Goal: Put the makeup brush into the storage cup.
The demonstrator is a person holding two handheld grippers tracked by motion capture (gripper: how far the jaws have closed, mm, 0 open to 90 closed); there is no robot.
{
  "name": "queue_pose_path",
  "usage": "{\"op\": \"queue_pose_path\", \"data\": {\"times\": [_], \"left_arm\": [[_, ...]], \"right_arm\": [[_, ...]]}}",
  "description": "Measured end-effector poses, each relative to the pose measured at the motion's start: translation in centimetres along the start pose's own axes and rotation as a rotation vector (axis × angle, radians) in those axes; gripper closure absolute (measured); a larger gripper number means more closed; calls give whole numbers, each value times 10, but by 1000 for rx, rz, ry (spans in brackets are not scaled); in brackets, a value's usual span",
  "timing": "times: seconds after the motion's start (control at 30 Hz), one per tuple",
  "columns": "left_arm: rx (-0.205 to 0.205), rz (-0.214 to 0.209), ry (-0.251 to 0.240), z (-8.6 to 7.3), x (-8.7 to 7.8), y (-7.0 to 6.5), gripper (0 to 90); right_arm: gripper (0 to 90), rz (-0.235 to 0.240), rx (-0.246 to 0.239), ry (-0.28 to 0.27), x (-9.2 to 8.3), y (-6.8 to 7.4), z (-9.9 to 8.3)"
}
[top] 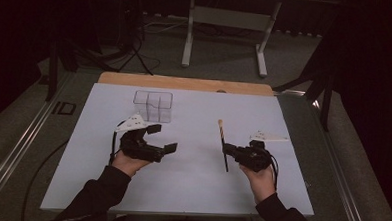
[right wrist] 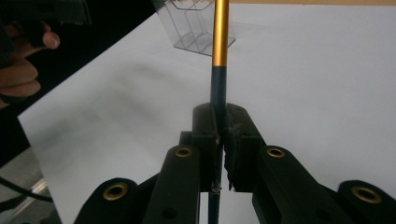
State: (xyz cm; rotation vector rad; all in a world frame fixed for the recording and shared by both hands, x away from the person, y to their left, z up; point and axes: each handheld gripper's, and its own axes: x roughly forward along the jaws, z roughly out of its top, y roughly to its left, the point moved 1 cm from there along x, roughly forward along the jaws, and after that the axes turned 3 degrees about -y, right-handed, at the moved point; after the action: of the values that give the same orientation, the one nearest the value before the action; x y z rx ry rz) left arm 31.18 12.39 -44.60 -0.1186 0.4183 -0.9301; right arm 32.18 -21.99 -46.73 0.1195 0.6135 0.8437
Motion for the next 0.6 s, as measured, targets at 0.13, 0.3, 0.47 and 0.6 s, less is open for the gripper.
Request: {"op": "queue_pose_path", "data": {"times": [0.13, 0.3, 0.47, 0.6], "left_arm": [[0, -21, 29, 8, 12, -2, 46], [-4, -41, 46, 14, 23, -4, 50], [-19, -67, 60, 19, 37, -5, 50], [-26, -80, 77, 22, 51, -6, 57]], "right_arm": [[833, 0, -7, -4, -1, 1, 1], [833, -1, -9, -9, -2, 0, 1], [833, -9, -17, -22, -3, 0, 2], [833, -8, -27, -24, -3, 1, 3]]}}
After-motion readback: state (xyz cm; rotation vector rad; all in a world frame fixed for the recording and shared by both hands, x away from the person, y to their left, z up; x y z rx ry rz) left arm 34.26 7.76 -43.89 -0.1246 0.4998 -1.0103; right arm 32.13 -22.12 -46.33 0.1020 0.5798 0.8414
